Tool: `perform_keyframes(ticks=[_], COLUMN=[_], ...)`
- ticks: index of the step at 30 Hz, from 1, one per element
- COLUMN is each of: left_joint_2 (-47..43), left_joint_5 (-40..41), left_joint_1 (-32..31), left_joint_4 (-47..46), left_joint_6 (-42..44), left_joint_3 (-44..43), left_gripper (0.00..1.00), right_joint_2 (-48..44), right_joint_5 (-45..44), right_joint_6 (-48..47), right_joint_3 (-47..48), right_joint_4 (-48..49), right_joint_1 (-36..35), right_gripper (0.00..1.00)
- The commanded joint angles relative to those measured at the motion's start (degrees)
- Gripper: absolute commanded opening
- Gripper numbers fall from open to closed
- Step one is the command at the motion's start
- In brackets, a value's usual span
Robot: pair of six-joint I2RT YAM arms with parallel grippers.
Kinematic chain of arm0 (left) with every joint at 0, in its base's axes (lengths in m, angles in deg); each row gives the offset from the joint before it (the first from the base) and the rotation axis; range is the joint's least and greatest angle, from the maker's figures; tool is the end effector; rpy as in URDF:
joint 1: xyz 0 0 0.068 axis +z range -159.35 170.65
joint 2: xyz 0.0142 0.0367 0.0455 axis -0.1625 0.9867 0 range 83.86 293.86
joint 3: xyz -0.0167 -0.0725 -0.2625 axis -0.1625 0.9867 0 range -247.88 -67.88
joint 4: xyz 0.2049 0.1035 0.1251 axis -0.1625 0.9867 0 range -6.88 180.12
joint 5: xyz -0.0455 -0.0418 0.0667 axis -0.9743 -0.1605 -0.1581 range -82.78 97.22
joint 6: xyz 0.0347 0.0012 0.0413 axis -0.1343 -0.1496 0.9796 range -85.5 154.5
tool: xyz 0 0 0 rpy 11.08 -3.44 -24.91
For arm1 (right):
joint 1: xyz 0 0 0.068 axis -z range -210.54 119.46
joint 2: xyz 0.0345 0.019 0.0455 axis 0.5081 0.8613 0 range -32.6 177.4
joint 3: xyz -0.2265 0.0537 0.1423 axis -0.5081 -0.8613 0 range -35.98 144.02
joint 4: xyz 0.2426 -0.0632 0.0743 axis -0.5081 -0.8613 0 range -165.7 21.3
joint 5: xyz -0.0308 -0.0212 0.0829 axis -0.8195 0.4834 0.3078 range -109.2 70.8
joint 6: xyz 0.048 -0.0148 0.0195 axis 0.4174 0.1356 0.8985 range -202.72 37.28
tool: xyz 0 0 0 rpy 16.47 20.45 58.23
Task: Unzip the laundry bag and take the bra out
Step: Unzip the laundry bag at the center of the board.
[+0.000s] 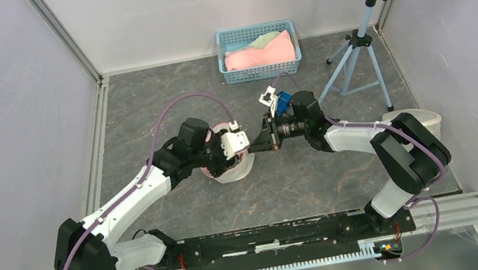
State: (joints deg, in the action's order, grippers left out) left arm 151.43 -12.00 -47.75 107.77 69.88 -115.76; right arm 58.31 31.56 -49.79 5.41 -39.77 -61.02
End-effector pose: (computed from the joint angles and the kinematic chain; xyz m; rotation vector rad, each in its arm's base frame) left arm 0.1864 -0.1626 0.2562 1.5263 1.7580 -0.4190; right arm 0.2613 0.1857 0.1961 -0.6202 2.0335 1.5504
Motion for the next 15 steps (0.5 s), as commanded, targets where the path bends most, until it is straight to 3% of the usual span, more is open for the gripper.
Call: perform_keyframes(ticks=[1,3,9,15], left_joint_2=[2.5,3.2,1.7,-0.9], left_joint_5=[-0.6,0.5,1.5,0.7], left_joint_1=[-0.3,-0.3,-0.3,-0.3], left_joint_4=[-2.8,-3.1,-1.7,-0.6], left_joint_6=[-2.8,-2.5,-1.5,-1.0], left_joint_3=[-1.5,-1.2,0.4,2.6], left_gripper=[0.57,0.49,0.05,0.02], right_joint_2=[-0.8,-0.7,0.2,3.2], right_joint_5=[0.0,0.2,-1.4,-2.9], right_joint_6=[1.8,1.5,-5.5,-9.7], right_joint_3=[0.5,0.6,2.6,6.6], right_joint_4=[4.6,4.4,-2.5,-6.4], right_joint_1=[-0.8,-0.8,0.5,1.8], right_gripper=[0.00,0.00,0.00,0.00])
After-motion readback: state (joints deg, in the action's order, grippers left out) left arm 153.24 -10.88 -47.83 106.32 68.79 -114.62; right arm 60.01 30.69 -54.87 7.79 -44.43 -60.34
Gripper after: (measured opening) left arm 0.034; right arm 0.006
